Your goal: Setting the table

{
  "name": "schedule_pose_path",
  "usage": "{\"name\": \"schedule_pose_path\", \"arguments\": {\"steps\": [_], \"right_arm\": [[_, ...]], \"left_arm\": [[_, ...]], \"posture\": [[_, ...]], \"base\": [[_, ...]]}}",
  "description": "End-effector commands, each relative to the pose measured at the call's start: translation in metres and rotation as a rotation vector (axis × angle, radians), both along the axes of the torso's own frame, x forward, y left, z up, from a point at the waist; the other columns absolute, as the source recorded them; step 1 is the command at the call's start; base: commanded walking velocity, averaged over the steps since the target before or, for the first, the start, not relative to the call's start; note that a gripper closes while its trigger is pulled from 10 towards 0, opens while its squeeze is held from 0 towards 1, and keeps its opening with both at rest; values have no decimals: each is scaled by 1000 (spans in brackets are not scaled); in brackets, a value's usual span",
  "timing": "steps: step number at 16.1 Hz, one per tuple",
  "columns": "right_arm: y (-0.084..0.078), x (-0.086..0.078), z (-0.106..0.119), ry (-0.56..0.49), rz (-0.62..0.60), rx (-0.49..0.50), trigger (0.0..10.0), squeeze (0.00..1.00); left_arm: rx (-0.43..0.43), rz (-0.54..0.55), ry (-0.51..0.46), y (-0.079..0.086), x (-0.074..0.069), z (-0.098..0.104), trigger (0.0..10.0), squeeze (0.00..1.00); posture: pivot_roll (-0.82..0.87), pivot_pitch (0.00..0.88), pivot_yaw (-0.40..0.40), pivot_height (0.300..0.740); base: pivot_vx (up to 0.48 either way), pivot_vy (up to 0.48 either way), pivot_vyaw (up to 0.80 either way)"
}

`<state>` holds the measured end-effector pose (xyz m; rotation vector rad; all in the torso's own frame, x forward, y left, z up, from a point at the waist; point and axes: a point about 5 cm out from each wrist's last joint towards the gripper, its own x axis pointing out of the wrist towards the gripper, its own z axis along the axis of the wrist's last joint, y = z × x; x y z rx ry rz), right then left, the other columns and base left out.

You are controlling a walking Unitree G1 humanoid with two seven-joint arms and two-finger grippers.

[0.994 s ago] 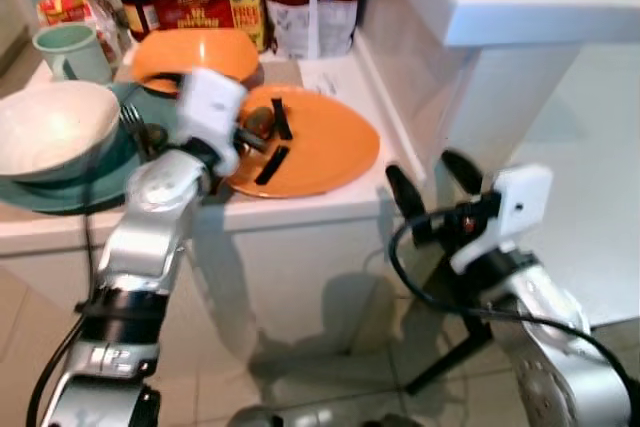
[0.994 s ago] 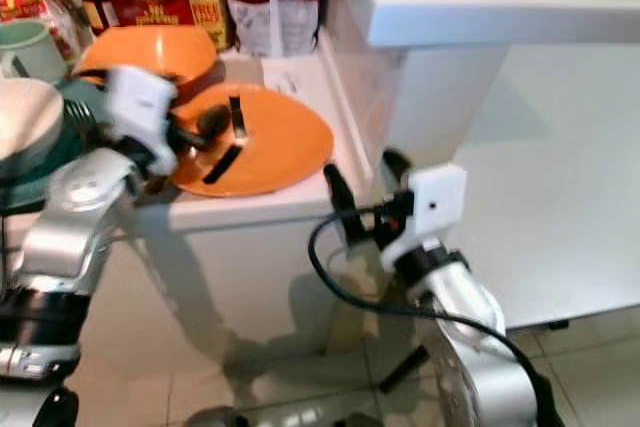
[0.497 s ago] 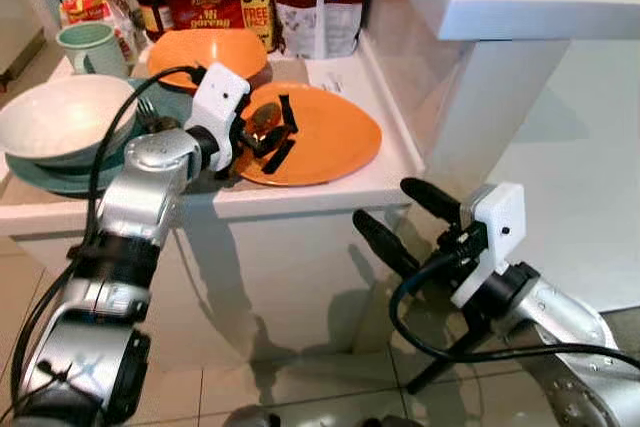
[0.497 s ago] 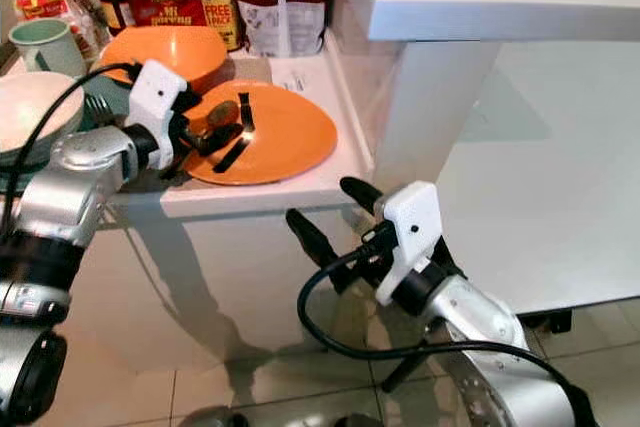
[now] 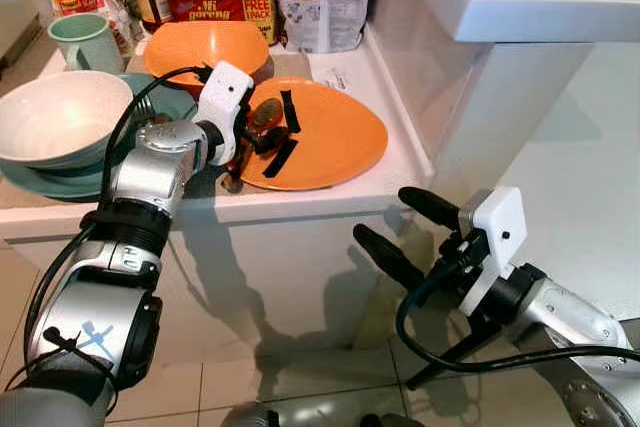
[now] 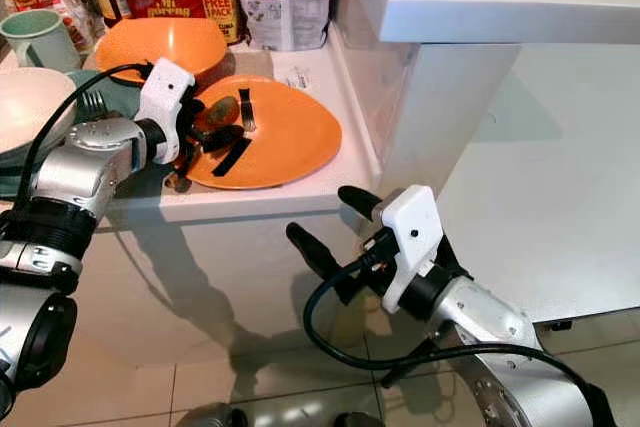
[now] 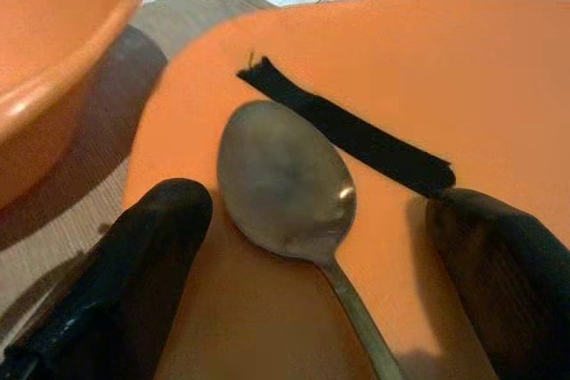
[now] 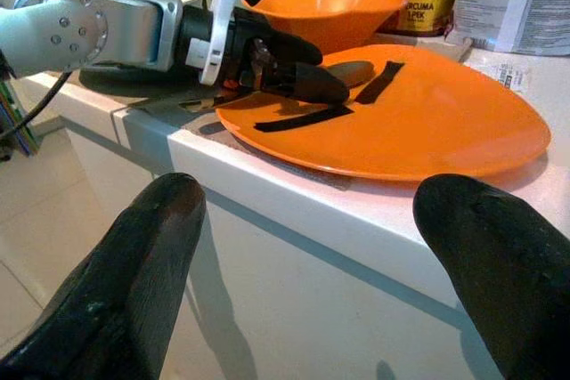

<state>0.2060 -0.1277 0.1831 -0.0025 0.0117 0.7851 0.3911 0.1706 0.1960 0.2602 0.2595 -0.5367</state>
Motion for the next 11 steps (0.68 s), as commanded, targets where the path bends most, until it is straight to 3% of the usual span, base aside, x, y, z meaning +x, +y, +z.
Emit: {"name": "schedule_pose_path", "arguments": {"steps": [1,2,3,4,5,6,7,8,10,11], "right_arm": [[-3,-1,4,-10,1,-8,10000,0],[-4,-1,4,-10,3,-15,10000,0],[-5,-1,4,-10,6,-18,10000,0],[-7,0,4,-10,8,-25,10000,0],[-7,1,5,-11,8,-28,10000,0],[-8,1,5,-11,9,-30,10000,0],[-8,2,5,-12,10,-31,10000,0],[-8,2,5,-12,10,-31,10000,0],[-8,3,5,-10,11,-32,10000,0],[-8,3,5,-10,10,-32,10000,0]], "left_arm": [[36,6,20,4,1,0,10000,0],[51,4,19,6,2,2,10000,0],[58,-5,15,6,2,5,9255,0],[64,-21,8,6,2,9,5373,0],[75,-30,8,5,2,11,4314,0],[87,-37,10,5,2,12,1373,0],[94,-45,11,4,1,13,2667,0],[94,-47,12,4,1,14,2667,0],[27,-79,17,-4,0,24,10000,0],[27,-98,26,-7,-1,24,10000,0]], "posture": [[27,61,-23,740],[27,61,-23,740],[27,61,-23,740],[31,52,-32,740],[31,52,-32,740],[32,50,-33,740],[31,50,-33,740],[31,50,-33,740],[31,50,-31,740],[31,50,-31,740]], "base": [[0,0,0],[0,0,0],[0,0,0],[0,0,0],[0,0,0],[0,0,0],[0,0,0],[0,0,0],[0,0,0],[0,0,0]]}}
